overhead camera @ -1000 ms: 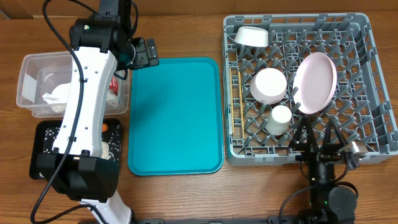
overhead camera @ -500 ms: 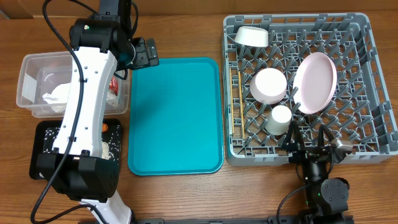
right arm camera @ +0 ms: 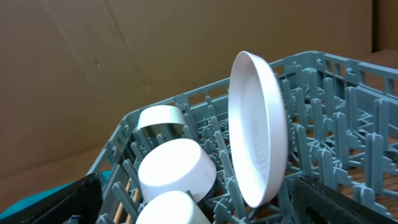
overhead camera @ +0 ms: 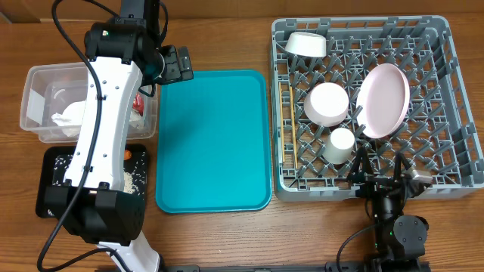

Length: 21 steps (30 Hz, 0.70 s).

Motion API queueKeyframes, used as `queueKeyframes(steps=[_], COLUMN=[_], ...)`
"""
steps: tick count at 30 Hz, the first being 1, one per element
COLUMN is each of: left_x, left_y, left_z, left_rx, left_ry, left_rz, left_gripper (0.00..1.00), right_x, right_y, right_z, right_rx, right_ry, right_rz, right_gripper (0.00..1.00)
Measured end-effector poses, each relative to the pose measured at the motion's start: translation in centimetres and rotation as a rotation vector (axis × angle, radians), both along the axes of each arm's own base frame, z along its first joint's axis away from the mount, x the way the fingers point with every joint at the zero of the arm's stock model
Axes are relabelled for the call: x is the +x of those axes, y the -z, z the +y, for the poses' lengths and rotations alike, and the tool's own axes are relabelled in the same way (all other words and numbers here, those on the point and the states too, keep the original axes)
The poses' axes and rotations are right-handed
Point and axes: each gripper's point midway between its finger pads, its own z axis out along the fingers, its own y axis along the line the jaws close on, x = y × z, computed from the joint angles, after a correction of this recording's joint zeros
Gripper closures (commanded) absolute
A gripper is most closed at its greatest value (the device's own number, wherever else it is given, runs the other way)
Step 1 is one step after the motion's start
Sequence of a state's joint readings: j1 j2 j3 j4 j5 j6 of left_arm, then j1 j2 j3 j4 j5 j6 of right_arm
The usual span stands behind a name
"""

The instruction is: Sort waste into correct bins and load items into the dishwasher

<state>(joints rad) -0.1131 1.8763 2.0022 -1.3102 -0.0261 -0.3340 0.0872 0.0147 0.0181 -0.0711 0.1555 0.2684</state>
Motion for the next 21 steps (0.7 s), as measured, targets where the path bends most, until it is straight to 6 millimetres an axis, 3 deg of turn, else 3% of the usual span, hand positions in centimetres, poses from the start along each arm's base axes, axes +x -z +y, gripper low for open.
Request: queueKeyframes(steps=[9, 21], left_x=[0.0, 0.0], left_y=[0.0, 0.0], left_z=[0.0, 0.0], left_rx=[0.0, 0.0], left_ry=[0.0, 0.0], left_rz=[0.0, 0.0], left_gripper=[0.0, 0.0], right_x=[0.0, -0.1], right_y=[0.2, 0.5], right_z=[2.1, 2.6], right_rx=[-0.179, -0.238], right_ry=[-0.128, -0.155], right_rz=[0.004, 0.012], right_gripper=[0.0, 0.0])
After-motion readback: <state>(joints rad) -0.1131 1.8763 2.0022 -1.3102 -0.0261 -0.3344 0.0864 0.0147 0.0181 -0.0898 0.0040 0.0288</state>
